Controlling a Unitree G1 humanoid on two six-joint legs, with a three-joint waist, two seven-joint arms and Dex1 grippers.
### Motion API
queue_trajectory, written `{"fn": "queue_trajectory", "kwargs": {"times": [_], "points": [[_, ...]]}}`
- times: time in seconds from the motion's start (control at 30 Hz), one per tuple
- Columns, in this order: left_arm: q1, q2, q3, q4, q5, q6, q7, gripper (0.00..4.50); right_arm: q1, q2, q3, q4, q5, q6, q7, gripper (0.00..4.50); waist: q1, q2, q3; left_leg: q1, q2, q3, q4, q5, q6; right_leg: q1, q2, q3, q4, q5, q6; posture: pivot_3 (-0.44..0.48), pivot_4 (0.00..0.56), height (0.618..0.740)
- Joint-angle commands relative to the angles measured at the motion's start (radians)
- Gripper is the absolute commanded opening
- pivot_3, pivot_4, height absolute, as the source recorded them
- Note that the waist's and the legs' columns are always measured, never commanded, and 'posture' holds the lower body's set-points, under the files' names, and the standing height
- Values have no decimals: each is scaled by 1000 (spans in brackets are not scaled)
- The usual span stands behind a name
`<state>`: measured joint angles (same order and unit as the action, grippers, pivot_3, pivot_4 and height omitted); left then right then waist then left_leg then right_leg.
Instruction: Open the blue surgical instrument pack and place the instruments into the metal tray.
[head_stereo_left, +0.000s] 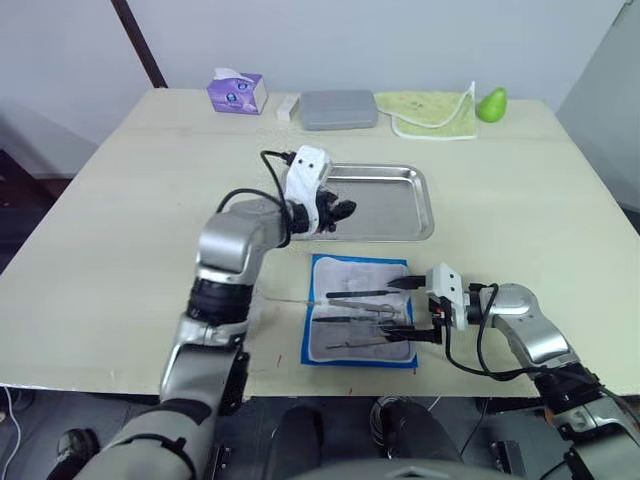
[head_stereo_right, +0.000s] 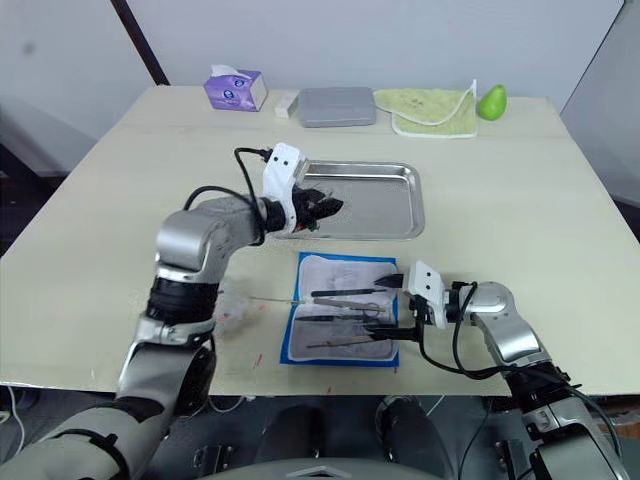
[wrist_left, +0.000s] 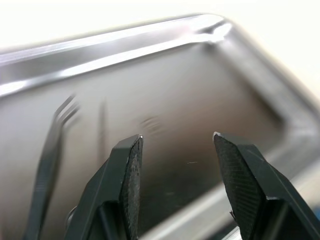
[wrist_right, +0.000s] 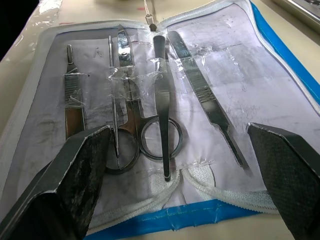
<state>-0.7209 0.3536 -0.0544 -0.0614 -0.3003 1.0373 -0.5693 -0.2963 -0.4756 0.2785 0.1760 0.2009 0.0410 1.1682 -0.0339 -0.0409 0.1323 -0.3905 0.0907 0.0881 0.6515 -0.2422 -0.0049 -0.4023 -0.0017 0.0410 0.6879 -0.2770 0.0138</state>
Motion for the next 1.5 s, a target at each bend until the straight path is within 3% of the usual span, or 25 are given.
{"fn": "queue_trajectory", "kwargs": {"times": [0.03, 0.3, 0.4, 0.5, 0.7, 0.97, 1.17, 1.37, 1.47, 1.5], "points": [[137, 129, 28, -209, -133, -227, -312, 2387, 52, -18, 61, 92, -64, 48, 12, 4500, -9, 1, 0, 0, 0, 0, -1, 0, 0, 0, 0, 1, 0, 0, 0, 0, 150, 740], [314, 312, 84, -183, -251, -425, -643, 2387, 47, -14, 65, 101, -64, 42, 12, 4500, 0, 1, 0, 7, 0, -1, -4, 0, 0, 8, 0, 1, -8, -1, -1, 0, 150, 740], [358, 376, 130, -135, -299, -440, -730, 3170, 47, -14, 64, 103, -65, 41, 13, 4500, -1, 1, 0, 7, 0, -1, -6, 0, 1, 8, 0, 1, -9, -2, -4, 0, 150, 740], [419, 442, 168, -89, -300, -514, -825, 4442, 49, -16, 63, 103, -65, 40, 14, 4500, -1, 0, 0, 7, 1, -1, -6, 0, 1, 7, 0, 1, -9, -2, -4, 0, 150, 740], [536, 559, 261, -3, -288, -612, -927, 4442, 49, -23, 56, 111, -64, 32, 20, 4500, -1, 0, 0, 8, 1, -1, -7, 0, 1, 6, -1, 1, -9, -3, -5, 0, 150, 740], [571, 590, 286, 12, -285, -649, -919, 4442, 38, -25, 49, 131, -65, 22, 33, 4500, 5, 0, 0, 8, 1, -2, -7, 0, 1, 6, -3, 1, -10, -3, -5, 0, 150, 740], [526, 567, 231, -31, -241, -669, -851, 4442, 31, -17, 51, 137, -66, 15, 31, 4500, 7, 0, 1, 8, 1, -1, -8, 0, 1, 6, -3, 1, -10, -3, -5, 0, 150, 740], [414, 513, 106, -10, -190, -644, -809, 4442, 25, -15, 52, 142, -67, 14, 31, 4500, 14, -1, 0, 8, 1, 1, -8, 0, 1, 6, -2, 3, -10, -3, -5, 0, 150, 740], [333, 467, 9, 48, -131, -668, -813, 3667, 26, -14, 55, 135, -69, 17, 30, 4500, 16, -2, -1, 8, 1, 3, -8, 0, 1, 6, -1, 3, -10, -3, -5, 0, 150, 740], [307, 449, -21, 72, -106, -680, -810, 3161, 25, -14, 56, 136, -71, 17, 30, 4500, 16, -3, -1, 8, 1, 4, -8, 0, 1, 6, 0, 3, -10, -3, -5, 0, 150, 740]]}}
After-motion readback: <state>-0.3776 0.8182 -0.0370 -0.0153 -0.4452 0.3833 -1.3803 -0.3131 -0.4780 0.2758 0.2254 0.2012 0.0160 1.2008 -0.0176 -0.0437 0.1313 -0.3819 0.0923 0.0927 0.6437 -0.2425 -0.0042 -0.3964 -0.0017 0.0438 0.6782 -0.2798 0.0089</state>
